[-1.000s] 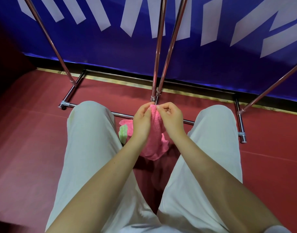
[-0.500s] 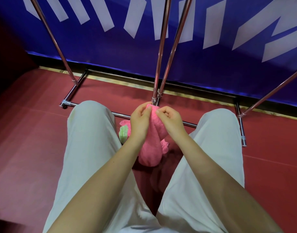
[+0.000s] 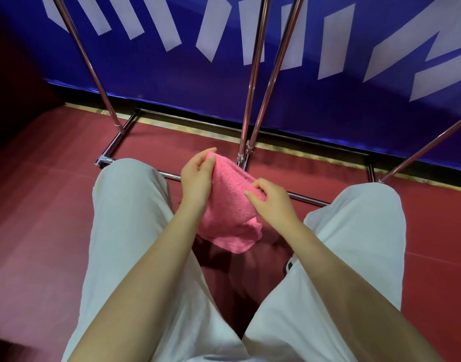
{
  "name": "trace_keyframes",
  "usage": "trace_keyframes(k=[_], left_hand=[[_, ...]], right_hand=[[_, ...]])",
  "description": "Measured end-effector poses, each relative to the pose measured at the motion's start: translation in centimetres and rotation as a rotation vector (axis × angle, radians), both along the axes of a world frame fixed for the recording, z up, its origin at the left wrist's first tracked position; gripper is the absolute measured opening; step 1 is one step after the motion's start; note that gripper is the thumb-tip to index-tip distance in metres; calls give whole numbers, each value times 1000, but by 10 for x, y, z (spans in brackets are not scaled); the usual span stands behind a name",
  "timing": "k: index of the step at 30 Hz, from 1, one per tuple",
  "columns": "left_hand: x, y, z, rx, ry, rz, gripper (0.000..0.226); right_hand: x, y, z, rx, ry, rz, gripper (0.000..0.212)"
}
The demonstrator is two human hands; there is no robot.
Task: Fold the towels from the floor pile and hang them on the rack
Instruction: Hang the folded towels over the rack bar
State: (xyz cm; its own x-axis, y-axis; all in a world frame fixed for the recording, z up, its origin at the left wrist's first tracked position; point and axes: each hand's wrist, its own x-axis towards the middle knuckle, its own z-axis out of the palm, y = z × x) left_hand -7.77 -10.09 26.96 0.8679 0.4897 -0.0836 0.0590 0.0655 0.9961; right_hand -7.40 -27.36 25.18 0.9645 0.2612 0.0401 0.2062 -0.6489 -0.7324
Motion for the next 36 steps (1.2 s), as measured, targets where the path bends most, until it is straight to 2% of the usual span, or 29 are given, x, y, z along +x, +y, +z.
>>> trace_keyframes(k=[3, 7, 11, 18, 20, 22, 25, 28, 30, 32, 36], left_hand=[[-1, 1, 0, 122, -13, -56, 21], [-6, -3, 1, 234, -87, -195, 21], [-12, -11, 0, 352, -127, -356, 23], [-15, -24, 1, 276, -114, -409, 23], [-15, -24, 4, 200, -88, -362, 21], [-13, -21, 8, 110, -67, -291, 21], [-9, -10, 6, 14, -29, -157, 21], [-5, 1, 1, -53, 51, -17, 21], [-3, 3, -2, -78, 84, 33, 20], [-2, 2, -4, -81, 100, 42, 20], [-1, -1, -8, -142, 82, 29, 23]], right_hand=[[4, -7, 0, -58, -29, -38, 19], [9, -17, -3, -111, -9, -99, 35], [14, -25, -8, -129, -6, -144, 14], [18, -33, -12, -322, -6, -165, 5], [20, -36, -14, -378, 25, -198, 14], [23, -38, -14, -271, 73, -215, 17], [26, -36, -3, 59, 236, -247, 25], [22, -31, 8, 447, 314, -280, 8], [20, -29, 14, 612, 311, -274, 10], [18, -28, 17, 587, 223, -266, 7], [10, -23, 23, 483, 6, -262, 13]])
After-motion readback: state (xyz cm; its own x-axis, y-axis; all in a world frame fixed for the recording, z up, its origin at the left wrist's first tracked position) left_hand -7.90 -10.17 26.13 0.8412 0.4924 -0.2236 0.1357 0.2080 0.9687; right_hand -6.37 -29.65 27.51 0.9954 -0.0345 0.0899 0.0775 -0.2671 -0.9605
